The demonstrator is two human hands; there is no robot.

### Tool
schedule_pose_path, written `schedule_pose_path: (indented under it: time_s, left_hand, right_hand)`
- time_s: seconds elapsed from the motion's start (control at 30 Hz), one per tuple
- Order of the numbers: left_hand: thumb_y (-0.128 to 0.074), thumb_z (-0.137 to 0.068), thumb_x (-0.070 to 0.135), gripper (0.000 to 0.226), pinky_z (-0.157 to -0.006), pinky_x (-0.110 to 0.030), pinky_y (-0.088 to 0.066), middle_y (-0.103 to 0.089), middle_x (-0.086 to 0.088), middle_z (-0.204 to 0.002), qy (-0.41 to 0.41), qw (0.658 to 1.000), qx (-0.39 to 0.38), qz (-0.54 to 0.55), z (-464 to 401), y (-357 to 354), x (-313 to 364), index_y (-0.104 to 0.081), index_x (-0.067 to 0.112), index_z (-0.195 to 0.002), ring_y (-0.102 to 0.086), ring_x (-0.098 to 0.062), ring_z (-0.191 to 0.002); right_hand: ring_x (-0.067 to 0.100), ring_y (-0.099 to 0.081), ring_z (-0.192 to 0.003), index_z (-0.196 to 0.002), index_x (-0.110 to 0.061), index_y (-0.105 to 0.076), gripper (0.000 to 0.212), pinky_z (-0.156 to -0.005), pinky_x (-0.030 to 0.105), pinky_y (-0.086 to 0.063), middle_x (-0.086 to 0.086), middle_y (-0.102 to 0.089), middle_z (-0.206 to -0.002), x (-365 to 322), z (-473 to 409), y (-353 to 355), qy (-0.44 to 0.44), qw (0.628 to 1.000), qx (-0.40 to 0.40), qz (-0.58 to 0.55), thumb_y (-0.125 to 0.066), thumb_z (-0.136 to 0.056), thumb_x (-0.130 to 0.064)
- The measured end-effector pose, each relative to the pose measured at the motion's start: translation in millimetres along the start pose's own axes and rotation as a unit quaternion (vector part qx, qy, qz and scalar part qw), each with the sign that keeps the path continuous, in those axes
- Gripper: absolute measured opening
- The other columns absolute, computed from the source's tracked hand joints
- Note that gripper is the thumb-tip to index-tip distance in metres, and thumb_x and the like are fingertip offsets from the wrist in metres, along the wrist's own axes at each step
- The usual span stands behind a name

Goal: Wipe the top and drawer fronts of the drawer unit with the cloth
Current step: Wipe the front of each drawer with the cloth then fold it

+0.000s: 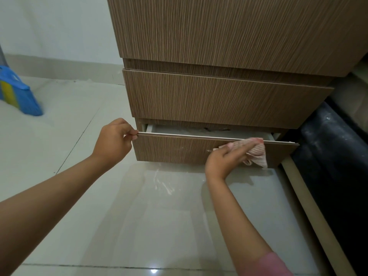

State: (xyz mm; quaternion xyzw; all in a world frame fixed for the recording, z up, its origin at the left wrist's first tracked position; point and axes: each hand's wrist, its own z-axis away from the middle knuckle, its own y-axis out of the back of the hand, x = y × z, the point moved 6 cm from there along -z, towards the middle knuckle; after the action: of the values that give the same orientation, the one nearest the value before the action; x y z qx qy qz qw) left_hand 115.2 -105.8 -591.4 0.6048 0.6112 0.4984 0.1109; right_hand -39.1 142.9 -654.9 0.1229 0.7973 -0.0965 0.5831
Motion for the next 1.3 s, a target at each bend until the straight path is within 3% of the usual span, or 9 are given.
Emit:
schedule_pose_path:
  time_s: [0.2,0.37,0.5,0.63,0.77,0.97,1.1,1.2,1.3]
  left_hand:
    - [-0.069,-0.073,-0.008,0.01,-0.066,-0.025,-0.04,-0.064,-0.012,-0.078,0.003,1.0,0.002,0.008,0.3,0.4,0.0,-0.072,0.0,-0.08,-0.055,-0.02,-0.068]
    - [-0.068,-0.073,-0.007,0.01,-0.066,-0.025,-0.04,-0.063,-0.012,-0.079,0.004,1.0,-0.002,0.006,0.3,0.0,1.2,-0.072,0.0,-0.08,-0.057,-0.024,-0.069]
    - [-0.067,-0.075,-0.007,0.009,-0.067,-0.026,-0.041,-0.063,-0.012,-0.08,0.012,1.0,-0.004,0.014,0.3,-0.4,-0.6,-0.072,0.0,-0.079,-0.057,-0.023,-0.071]
    - [-0.067,-0.074,-0.006,0.01,-0.068,-0.028,-0.045,-0.063,-0.012,-0.08,0.009,1.0,-0.002,0.02,-0.3,0.1,-1.4,-0.072,0.001,-0.079,-0.057,-0.023,-0.071]
    - [-0.068,-0.074,-0.006,0.009,-0.068,-0.027,-0.044,-0.063,-0.012,-0.08,0.015,0.999,0.0,0.036,0.2,-0.1,-3.2,-0.072,0.001,-0.079,-0.056,-0.021,-0.069]
    - [-0.069,-0.074,-0.004,0.008,-0.068,-0.026,-0.045,-0.063,-0.01,-0.08,0.021,0.998,-0.002,0.052,0.5,0.9,-5.2,-0.072,0.001,-0.079,-0.055,-0.017,-0.069]
    - [-0.068,-0.075,-0.004,0.008,-0.07,-0.026,-0.045,-0.064,-0.01,-0.081,0.02,0.998,-0.003,0.054,0.6,0.7,-5.7,-0.071,0.002,-0.078,-0.055,-0.016,-0.07]
    - [-0.068,-0.075,-0.004,0.008,-0.071,-0.026,-0.046,-0.064,-0.01,-0.081,0.02,0.998,-0.005,0.059,-0.5,0.5,-7.7,-0.072,0.002,-0.079,-0.056,-0.017,-0.071]
    - [-0.067,-0.075,-0.005,0.01,-0.073,-0.029,-0.049,-0.064,-0.011,-0.082,0.021,0.998,-0.01,0.061,-1.0,0.5,-9.8,-0.072,0.001,-0.08,-0.058,-0.019,-0.073]
  right_hand:
    - [0.034,0.007,-0.144,-0.148,-0.007,0.007,0.07,-0.111,0.028,-0.027,0.026,0.019,-0.152,5.1,62.1,-42.3,0.049,0.992,-0.114,0.027,-0.038,-0.095,-0.01]
    - [0.037,-0.001,-0.144,-0.146,-0.007,0.015,0.074,-0.114,0.04,-0.025,0.029,0.012,-0.152,49.9,58.4,-25.6,-0.092,0.99,-0.091,0.064,-0.041,-0.097,-0.015]
    - [0.034,-0.002,-0.144,-0.146,-0.003,0.012,0.072,-0.107,0.005,-0.008,0.029,0.01,-0.152,33.0,43.1,-19.5,-0.063,0.996,-0.057,0.035,-0.04,-0.096,-0.009]
    - [0.034,0.007,-0.144,-0.146,-0.005,0.013,0.073,-0.118,0.033,-0.012,0.028,0.013,-0.152,-2.9,54.4,-42.6,0.0,0.998,-0.066,0.005,-0.039,-0.095,-0.012]
    - [0.02,0.017,-0.14,-0.144,0.003,0.009,0.075,-0.112,0.013,-0.002,0.025,0.021,-0.147,-26.9,98.1,-75.1,0.047,0.994,-0.098,-0.008,-0.045,-0.092,-0.001]
    - [0.013,0.026,-0.136,-0.14,-0.015,0.023,0.086,-0.114,0.03,-0.021,0.012,0.029,-0.145,6.4,138.8,-94.6,-0.015,0.988,-0.141,0.059,-0.049,-0.093,-0.011]
    - [0.035,0.015,-0.142,-0.143,-0.003,0.017,0.082,-0.115,0.02,-0.011,0.03,0.021,-0.149,30.7,125.2,-76.8,-0.043,0.987,-0.133,0.077,-0.047,-0.094,-0.015]
    - [0.036,0.01,-0.143,-0.144,-0.008,0.021,0.082,-0.114,0.034,-0.025,0.03,0.021,-0.15,33.6,112.4,-70.4,-0.045,0.988,-0.131,0.073,-0.043,-0.095,-0.019]
    - [0.03,0.011,-0.143,-0.144,0.0,0.017,0.078,-0.109,0.011,-0.02,0.03,0.022,-0.149,10.6,109.7,-74.8,-0.014,0.992,-0.123,0.035,-0.043,-0.096,-0.012]
